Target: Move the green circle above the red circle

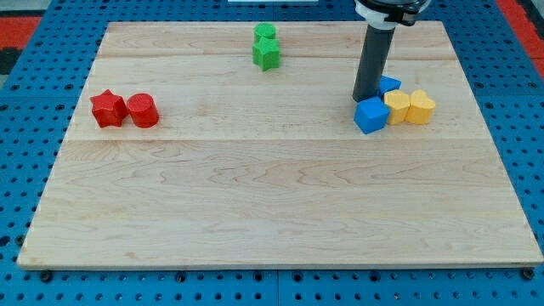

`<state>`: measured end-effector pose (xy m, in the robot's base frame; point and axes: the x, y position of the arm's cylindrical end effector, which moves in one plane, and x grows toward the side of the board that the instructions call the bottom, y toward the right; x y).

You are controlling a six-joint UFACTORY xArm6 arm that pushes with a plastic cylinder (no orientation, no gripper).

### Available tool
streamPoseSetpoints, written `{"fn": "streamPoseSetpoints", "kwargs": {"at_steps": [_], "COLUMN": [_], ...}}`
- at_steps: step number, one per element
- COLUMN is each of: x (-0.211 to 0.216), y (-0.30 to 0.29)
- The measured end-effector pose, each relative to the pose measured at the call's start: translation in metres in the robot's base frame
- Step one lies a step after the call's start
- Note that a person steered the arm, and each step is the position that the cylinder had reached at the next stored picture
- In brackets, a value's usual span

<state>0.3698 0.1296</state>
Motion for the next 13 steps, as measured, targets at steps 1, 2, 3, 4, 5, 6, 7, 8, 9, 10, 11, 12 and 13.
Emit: {"fn": "streamPoseSetpoints", "kwargs": {"at_steps": [1,2,3,4,5,6,7,8,9,10,11,12,13], "x": [0.004,0.029,0.053,0.075,0.095,0.032,-0.070,-0.114,-0.129,-0.157,-0.153,-0.138,-0.135], "y": [-0.010,-0.038,-0.069,-0.102,-0.134,-0.134,-0.109,-0.105,-0.093,-0.101,-0.156,-0.207,-0.256]}}
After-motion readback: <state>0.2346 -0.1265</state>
